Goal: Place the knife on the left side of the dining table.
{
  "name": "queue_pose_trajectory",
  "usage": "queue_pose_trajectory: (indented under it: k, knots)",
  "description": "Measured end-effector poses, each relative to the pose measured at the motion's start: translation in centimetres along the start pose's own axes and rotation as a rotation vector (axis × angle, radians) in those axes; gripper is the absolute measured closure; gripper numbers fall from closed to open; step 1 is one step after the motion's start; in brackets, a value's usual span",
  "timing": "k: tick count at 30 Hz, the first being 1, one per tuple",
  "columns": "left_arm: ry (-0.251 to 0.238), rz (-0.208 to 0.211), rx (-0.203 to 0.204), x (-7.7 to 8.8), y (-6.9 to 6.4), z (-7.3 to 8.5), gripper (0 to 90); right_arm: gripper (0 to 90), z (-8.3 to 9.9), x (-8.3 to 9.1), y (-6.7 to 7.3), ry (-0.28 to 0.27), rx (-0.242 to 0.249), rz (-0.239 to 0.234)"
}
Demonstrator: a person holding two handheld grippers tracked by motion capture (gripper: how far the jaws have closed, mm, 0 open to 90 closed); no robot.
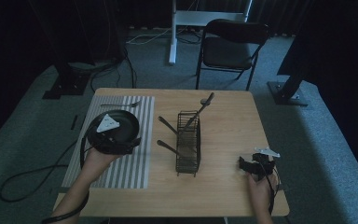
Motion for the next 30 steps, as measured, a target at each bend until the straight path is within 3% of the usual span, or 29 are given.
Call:
queue_pose_trajectory:
  k: [5,7,17,23,26,30]
  knots:
    - [-0.005,0.021,-0.013,-0.5,-0.4,-1.4,5.9,12.0,0.0,0.0,0.0,0.0,-0.002,-0.001]
    - [-0.018,0.044,0.0,-0.7,-0.6,-1.9,5.9,12.0,0.0,0.0,0.0,0.0,-0.001,0.0]
    - [-0.022,0.061,-0.048,-1.9,-1.6,-4.6,5.9,12.0,0.0,0.0,0.0,-0.001,-0.001,0.0]
    - [-0.021,0.092,-0.025,-3.4,-1.7,-5.6,5.9,12.0,0.0,0.0,0.0,-0.001,0.0,0.0]
    - [-0.003,0.089,-0.033,-4.2,-1.8,-5.9,6.0,12.0,0.0,0.0,0.0,-0.001,0.0,0.0]
    - [0.01,0.092,-0.025,-5.1,-1.8,-6.1,12.8,12.0,0.0,0.0,0.0,-0.002,0.001,0.0]
Point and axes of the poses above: each handheld gripper's, and its own axes: x roughly backward along the jaws, z roughly out of its underside, y roughly to its left, the point moved 3 cm from there along -x, roughly forward along the jaws, and after that the axes turned 11 degrees about -x, right-handed, at the moved point
